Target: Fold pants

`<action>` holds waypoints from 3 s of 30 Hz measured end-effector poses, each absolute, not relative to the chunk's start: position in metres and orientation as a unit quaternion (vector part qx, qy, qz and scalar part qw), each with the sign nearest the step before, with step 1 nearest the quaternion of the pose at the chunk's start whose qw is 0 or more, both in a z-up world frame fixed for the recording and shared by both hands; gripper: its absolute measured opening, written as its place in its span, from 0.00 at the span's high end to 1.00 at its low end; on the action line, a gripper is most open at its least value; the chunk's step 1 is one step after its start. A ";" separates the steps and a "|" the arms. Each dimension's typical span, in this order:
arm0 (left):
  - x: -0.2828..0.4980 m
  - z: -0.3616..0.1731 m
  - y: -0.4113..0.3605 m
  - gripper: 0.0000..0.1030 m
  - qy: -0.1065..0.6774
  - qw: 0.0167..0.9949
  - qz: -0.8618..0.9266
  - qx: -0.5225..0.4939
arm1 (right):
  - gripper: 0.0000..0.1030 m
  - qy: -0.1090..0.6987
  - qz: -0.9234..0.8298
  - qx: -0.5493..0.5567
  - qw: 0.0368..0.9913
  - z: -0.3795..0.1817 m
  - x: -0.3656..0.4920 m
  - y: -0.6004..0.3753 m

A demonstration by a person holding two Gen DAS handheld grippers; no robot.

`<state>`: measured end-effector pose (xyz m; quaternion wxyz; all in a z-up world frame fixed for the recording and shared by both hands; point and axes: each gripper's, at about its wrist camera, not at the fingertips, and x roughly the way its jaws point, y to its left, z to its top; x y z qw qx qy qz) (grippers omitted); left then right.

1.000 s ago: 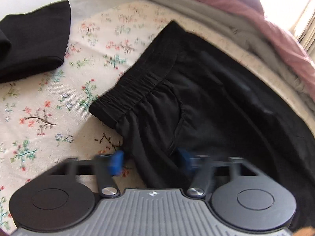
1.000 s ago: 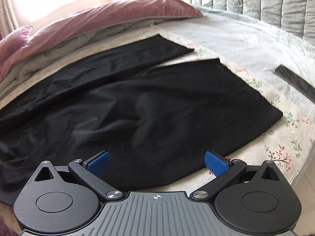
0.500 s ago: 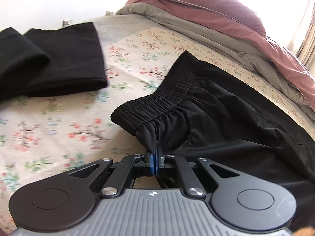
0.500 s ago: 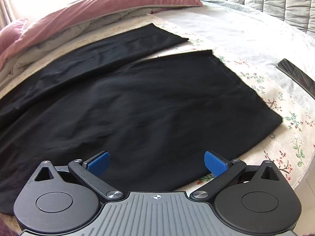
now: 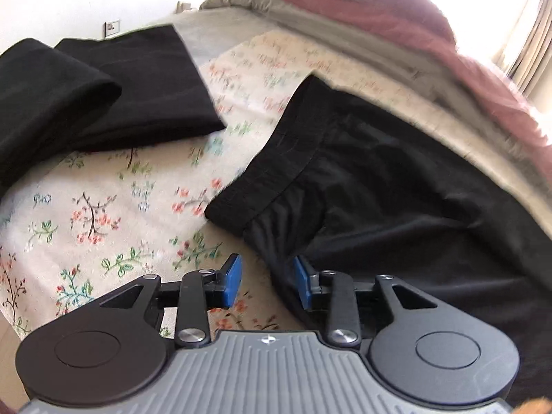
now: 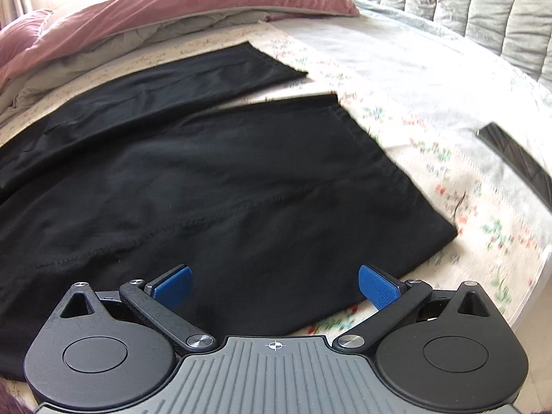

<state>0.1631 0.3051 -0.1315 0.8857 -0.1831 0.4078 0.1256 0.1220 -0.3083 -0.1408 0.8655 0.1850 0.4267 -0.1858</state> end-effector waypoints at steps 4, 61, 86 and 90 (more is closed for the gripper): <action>0.184 -0.110 0.299 0.22 0.379 0.905 0.116 -0.154 | 0.00 0.414 -0.176 0.167 0.877 -0.130 0.131 -0.315; 0.466 -0.171 0.304 0.00 0.436 0.886 0.153 -0.045 | 0.24 0.417 -0.103 0.139 0.892 -0.145 0.479 -0.466; 0.414 -0.101 0.281 0.50 0.281 0.952 0.116 -0.021 | 1.00 0.262 -0.163 0.116 0.944 -0.067 0.481 -0.453; 0.350 -0.079 0.292 0.50 0.220 0.970 0.088 -0.053 | 1.00 0.169 -0.142 0.130 0.967 -0.012 0.398 -0.459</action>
